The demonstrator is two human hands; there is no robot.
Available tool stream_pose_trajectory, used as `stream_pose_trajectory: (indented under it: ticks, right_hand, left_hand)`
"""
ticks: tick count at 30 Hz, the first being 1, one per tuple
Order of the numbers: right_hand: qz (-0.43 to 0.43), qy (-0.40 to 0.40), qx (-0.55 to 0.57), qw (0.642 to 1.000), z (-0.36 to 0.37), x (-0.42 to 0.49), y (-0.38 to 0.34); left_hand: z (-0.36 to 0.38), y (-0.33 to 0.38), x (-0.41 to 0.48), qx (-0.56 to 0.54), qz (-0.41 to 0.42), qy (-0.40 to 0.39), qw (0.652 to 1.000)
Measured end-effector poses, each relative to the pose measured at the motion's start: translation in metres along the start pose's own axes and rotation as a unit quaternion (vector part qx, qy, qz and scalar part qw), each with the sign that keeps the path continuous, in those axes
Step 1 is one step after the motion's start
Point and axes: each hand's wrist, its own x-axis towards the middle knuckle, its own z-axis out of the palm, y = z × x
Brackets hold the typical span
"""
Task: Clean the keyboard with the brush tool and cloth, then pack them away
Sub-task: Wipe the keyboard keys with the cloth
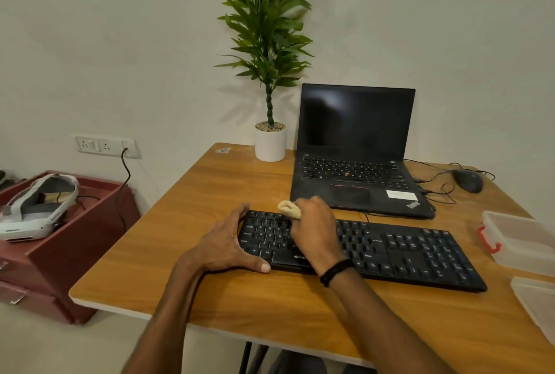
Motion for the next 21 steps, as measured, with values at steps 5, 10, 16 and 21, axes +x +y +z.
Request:
stream_pose_trajectory:
  ticks: [5,10,16,21]
  right_hand:
    - [-0.148,-0.129,0.033,0.980,0.019,-0.002,-0.019]
    - [-0.230,-0.238,0.074,0.941,-0.001,-0.001,0.007]
    - [-0.203,-0.131,0.030,0.970,0.010,0.008,0.004]
    - [-0.242,-0.227,0.076,0.940,-0.010,-0.020,0.019]
  left_hand:
    - [0.002,0.000,-0.001,0.005,0.016,0.015,1.000]
    - [0.007,-0.002,-0.002,0.011,0.019,0.023,0.999]
    - [0.002,0.003,0.001,0.008,0.019,0.022,1.000]
    - [0.007,0.000,-0.004,0.009,0.023,0.023,0.999]
